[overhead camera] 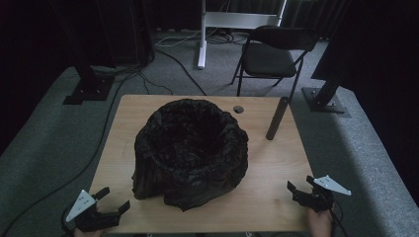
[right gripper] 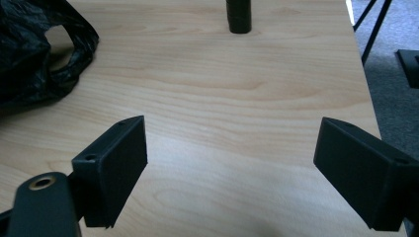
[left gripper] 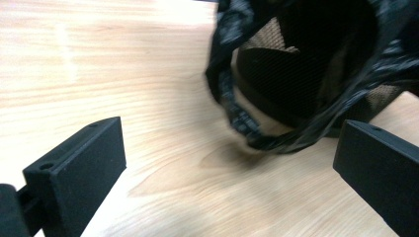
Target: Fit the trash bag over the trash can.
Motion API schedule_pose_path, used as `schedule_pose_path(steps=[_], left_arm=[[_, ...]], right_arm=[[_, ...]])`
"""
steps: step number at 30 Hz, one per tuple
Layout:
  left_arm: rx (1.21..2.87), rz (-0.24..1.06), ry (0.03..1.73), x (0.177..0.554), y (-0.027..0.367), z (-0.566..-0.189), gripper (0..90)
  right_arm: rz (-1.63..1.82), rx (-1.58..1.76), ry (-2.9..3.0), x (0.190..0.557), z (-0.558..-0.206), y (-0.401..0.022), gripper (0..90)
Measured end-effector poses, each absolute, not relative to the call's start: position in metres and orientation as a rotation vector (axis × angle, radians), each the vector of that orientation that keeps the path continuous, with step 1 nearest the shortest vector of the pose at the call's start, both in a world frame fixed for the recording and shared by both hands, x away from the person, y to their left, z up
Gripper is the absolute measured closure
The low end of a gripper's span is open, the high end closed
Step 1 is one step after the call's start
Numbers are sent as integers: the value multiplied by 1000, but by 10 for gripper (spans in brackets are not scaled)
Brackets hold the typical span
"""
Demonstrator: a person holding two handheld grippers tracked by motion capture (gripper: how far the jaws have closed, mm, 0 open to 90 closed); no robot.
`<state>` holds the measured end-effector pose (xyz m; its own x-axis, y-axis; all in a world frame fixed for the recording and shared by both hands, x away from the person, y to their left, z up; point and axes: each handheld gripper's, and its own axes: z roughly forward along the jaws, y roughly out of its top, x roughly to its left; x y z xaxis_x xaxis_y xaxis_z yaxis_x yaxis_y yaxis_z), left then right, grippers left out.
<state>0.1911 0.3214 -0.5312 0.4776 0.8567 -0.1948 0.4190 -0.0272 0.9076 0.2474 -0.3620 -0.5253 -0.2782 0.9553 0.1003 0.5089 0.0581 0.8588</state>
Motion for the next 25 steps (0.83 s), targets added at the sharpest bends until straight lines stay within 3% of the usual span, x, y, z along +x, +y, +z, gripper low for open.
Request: schedule_pose_path(steps=[9,25], left_arm=[[1620,515,1163,194,327,-538,0],[1635,548,1170,194,323,-538,0]], right_arm=[[1104,1516,1795,247,-546,-365,127],[1072,1549,1753,247,-546,-368,127]])
